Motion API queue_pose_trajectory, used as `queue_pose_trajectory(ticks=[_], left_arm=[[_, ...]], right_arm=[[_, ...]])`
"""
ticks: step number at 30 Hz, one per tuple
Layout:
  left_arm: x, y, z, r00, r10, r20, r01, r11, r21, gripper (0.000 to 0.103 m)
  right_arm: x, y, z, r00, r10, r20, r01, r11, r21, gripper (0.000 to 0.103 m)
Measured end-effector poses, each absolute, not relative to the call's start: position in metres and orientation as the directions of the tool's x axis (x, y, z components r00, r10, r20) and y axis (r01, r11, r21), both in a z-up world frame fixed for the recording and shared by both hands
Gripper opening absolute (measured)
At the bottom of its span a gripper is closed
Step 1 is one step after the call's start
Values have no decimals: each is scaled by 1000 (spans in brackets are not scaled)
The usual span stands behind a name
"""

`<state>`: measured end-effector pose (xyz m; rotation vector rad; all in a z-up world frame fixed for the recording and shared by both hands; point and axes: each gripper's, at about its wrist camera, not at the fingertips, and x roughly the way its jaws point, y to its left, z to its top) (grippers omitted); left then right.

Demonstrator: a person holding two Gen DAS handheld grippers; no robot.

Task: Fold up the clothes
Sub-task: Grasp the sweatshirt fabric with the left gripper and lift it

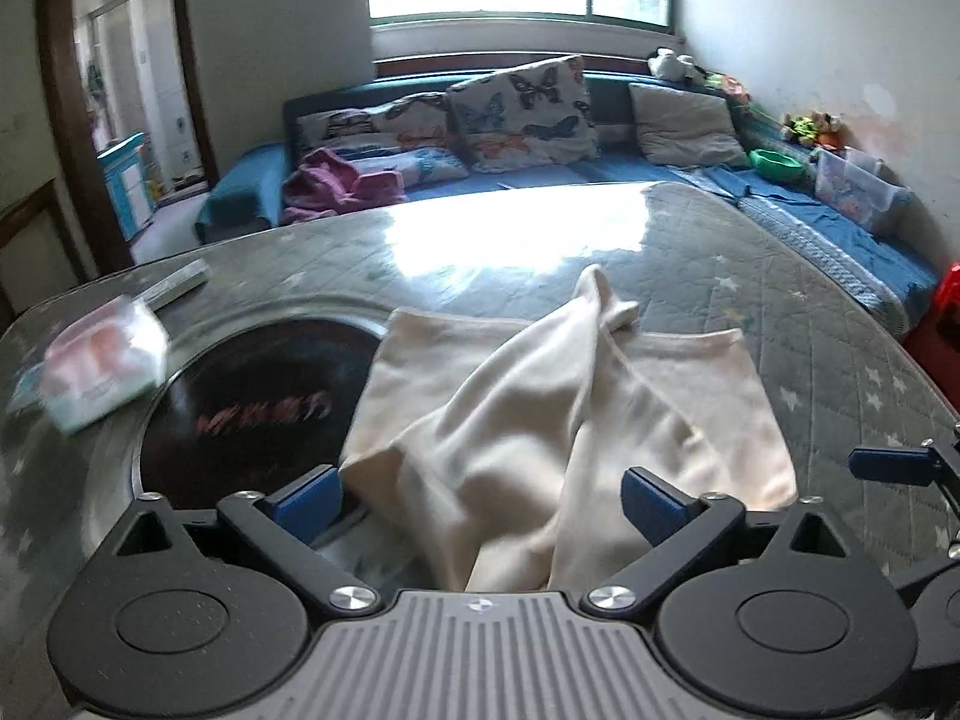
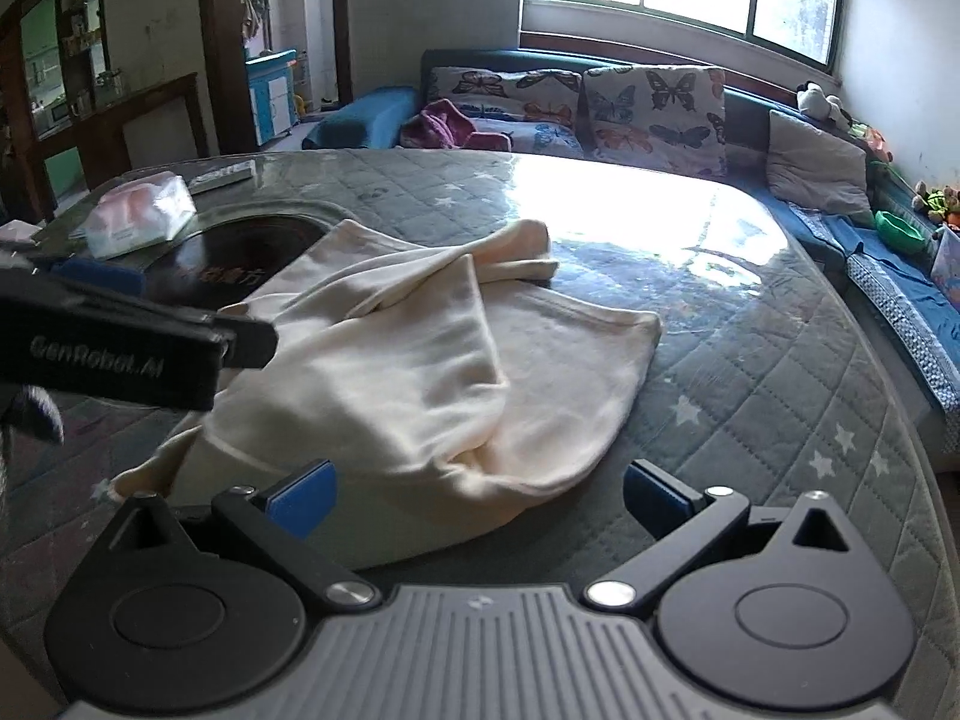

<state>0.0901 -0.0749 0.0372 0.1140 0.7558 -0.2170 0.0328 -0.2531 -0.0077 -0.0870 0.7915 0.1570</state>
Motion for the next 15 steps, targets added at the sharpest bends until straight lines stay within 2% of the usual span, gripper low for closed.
queue_pose_trajectory(ticks=[7,10,13,15], left_arm=[[134,-96,28,675,-230,-701,313,950,-10,86],[147,-107,22,666,-252,-702,358,934,5,79],[161,-114,14,643,-261,-720,385,923,9,63],[168,-114,8,623,-262,-737,387,922,0,40]], right_arm=[[56,-270,-8,692,95,-715,-140,990,-4,99],[66,-275,-7,695,93,-713,-132,991,1,96],[75,-279,-6,697,97,-711,-133,991,5,95],[81,-281,-5,698,99,-709,-133,991,8,91]])
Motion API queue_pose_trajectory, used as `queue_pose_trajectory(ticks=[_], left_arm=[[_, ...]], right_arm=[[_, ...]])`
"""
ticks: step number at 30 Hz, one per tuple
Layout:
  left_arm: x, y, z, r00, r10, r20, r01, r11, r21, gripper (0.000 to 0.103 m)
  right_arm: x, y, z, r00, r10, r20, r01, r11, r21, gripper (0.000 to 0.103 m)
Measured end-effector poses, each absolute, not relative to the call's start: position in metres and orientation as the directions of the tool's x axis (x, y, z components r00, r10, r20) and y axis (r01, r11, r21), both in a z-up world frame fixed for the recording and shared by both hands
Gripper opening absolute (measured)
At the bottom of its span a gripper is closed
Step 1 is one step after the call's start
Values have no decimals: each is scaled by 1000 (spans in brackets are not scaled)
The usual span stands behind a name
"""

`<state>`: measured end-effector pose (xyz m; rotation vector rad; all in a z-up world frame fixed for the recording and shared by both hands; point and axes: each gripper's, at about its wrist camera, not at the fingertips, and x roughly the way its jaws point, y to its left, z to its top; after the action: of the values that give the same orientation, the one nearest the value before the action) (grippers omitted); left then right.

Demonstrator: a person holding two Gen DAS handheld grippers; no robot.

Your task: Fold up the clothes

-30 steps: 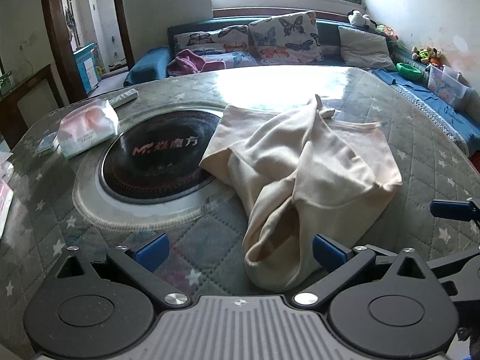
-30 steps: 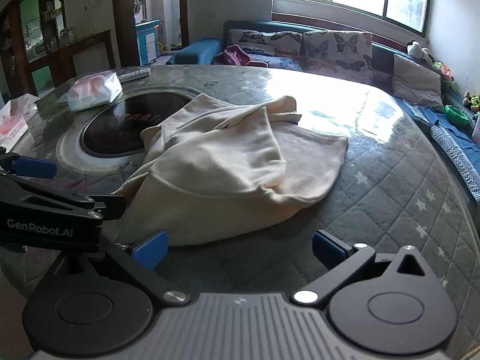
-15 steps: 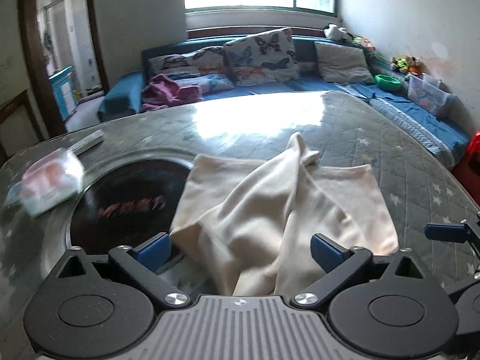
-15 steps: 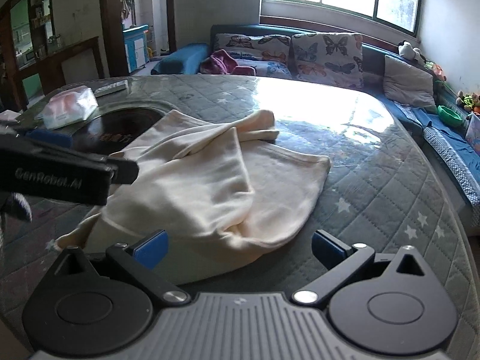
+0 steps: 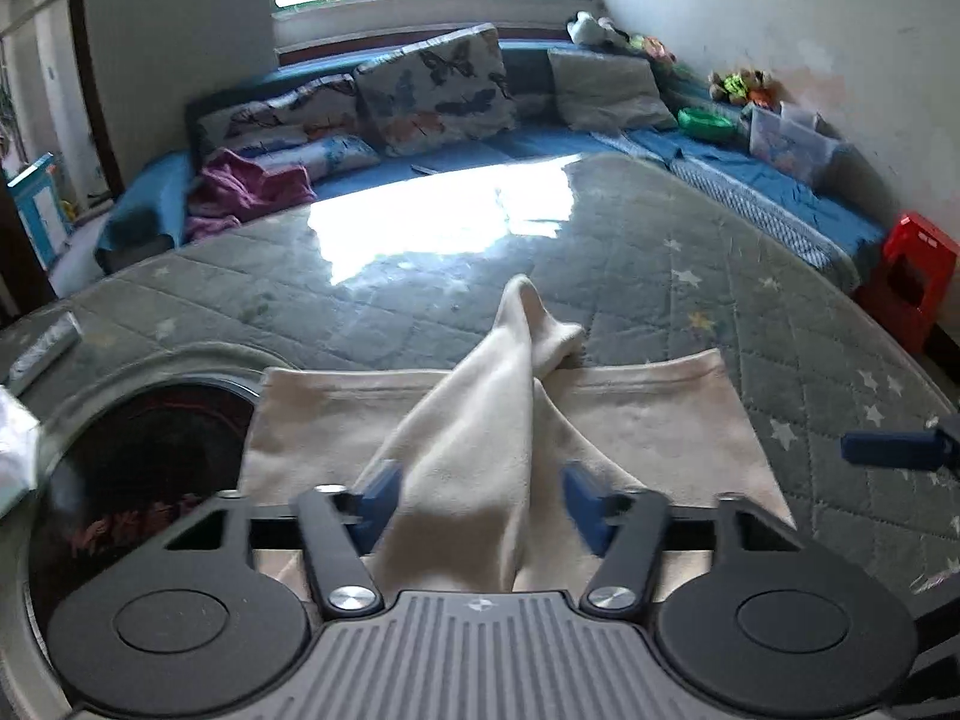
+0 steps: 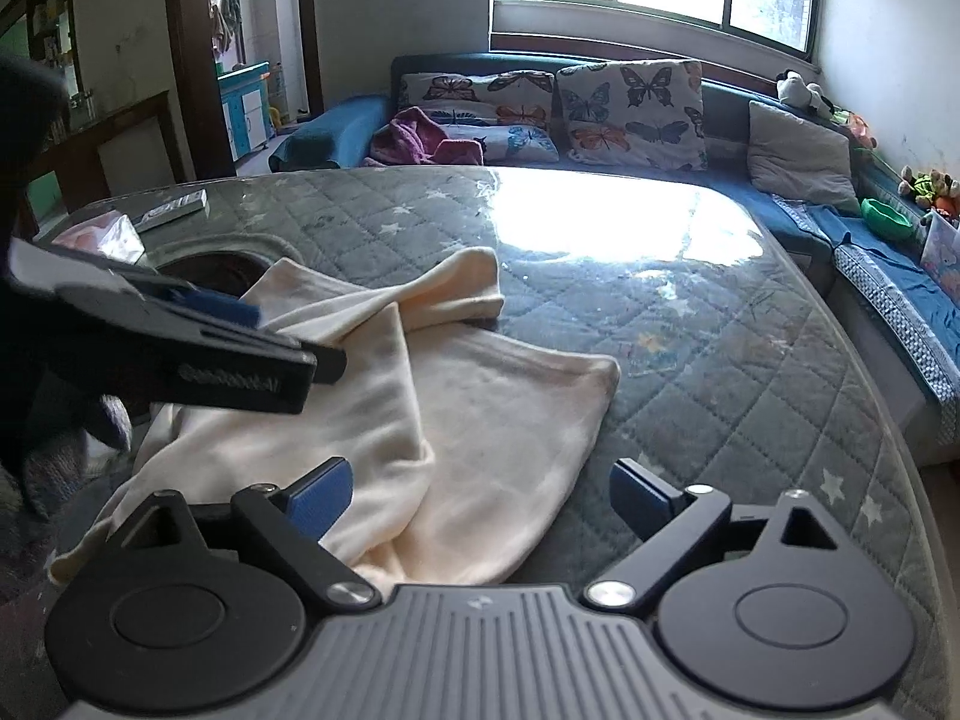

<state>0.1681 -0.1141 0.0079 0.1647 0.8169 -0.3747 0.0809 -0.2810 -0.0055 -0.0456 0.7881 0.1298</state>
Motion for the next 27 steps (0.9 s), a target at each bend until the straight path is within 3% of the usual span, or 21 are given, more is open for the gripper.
queue_pose_trajectory(ticks=[3,6,11,19,22,27], left_arm=[[173,-107,3,599,-296,-744,391,919,-51,22],[172,-96,6,598,-340,-726,392,914,-105,11],[170,-81,15,627,-362,-690,380,915,-134,9],[167,-56,26,658,-358,-662,339,926,-164,9],[168,-53,23,657,-353,-667,330,929,-166,9],[168,-38,22,662,-337,-670,295,938,-180,9]], right_arm=[[87,-282,-6,694,119,-710,-149,989,21,85],[94,-280,-6,687,148,-711,-175,984,36,82],[111,-275,-9,678,191,-710,-213,975,59,70],[144,-262,-12,661,292,-691,-279,951,135,64],[159,-255,-19,635,342,-693,-309,934,177,57],[165,-247,-29,596,393,-700,-349,912,215,19]])
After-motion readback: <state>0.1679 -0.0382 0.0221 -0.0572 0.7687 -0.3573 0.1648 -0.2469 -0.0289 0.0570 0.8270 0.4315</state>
